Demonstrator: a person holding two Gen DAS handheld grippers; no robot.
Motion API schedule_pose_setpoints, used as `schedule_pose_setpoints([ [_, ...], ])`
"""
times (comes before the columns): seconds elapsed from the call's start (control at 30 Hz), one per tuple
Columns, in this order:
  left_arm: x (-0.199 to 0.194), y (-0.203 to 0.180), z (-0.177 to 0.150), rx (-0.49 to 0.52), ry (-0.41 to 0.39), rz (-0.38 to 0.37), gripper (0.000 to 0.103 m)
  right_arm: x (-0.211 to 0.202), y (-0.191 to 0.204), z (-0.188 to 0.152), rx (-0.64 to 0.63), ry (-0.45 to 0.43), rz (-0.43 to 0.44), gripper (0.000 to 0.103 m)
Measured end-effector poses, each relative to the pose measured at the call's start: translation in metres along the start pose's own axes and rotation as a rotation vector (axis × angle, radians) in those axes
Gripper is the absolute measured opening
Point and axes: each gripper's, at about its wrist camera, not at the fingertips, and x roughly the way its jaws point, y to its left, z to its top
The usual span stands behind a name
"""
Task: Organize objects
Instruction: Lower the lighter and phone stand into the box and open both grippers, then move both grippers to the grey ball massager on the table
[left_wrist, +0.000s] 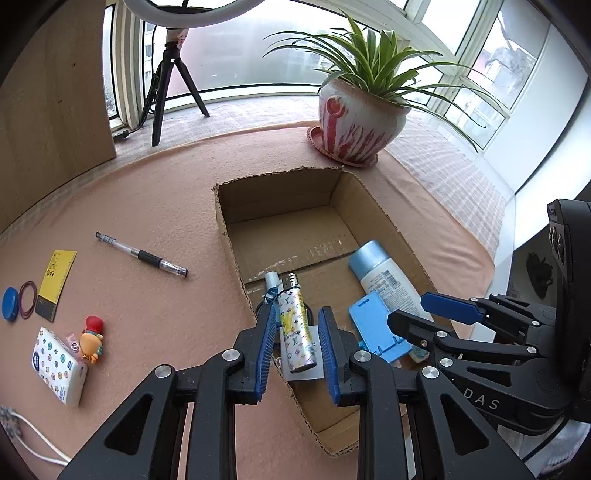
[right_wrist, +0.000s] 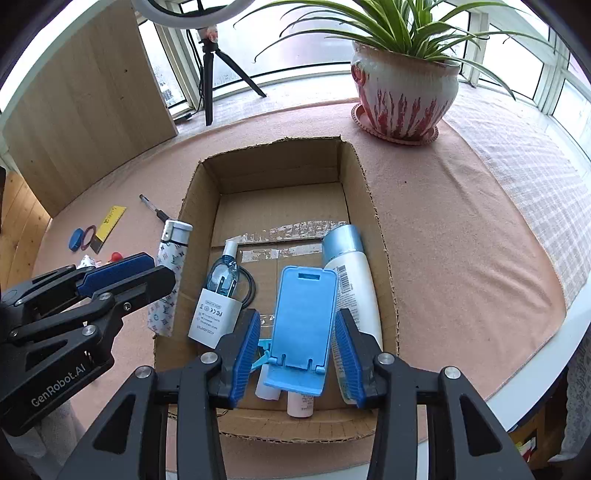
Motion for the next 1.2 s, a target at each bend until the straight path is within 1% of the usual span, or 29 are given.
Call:
schedule_pose_setpoints([
  [0.17, -0.014, 0.024, -0.006, -0.056, -0.02, 0.024, 0.026, -0.001, 0.004, 0.003, 0.001, -0.007, 0.018, 0.039],
  [0.37, -0.042, 0.076, -0.028, -0.164, -0.045, 0.079, 0.026, -0.008, 0.038, 0.01, -0.058, -0.034, 0.07, 0.039],
  [0.5, -0.065, 0.12, -0.049, -0.248, -0.054, 0.133, 0.026, -0.008, 0.074, 0.012, -0.134, -0.032, 0.132, 0.039],
  [0.7, -0.096, 0.186, -0.09, -0.399, -0.059, 0.202, 0.026, -0.003, 0.146, 0.001, -0.307, -0.011, 0.21, 0.039],
  [0.83, -0.115, 0.22, -0.122, -0.481, -0.061, 0.237, 0.026, 0.004, 0.19, -0.008, -0.408, 0.015, 0.262, 0.039],
  [1.03, -0.129, 0.265, -0.168, -0.602, -0.041, 0.271, 0.026, 0.018, 0.245, -0.029, -0.532, 0.093, 0.34, 0.039],
  [1.13, -0.133, 0.284, -0.184, -0.661, -0.039, 0.271, 0.026, 0.031, 0.269, -0.039, -0.579, 0.14, 0.356, 0.039],
  [1.2, -0.135, 0.295, -0.194, -0.702, -0.039, 0.246, 0.026, 0.038, 0.282, -0.046, -0.608, 0.176, 0.367, 0.039],
])
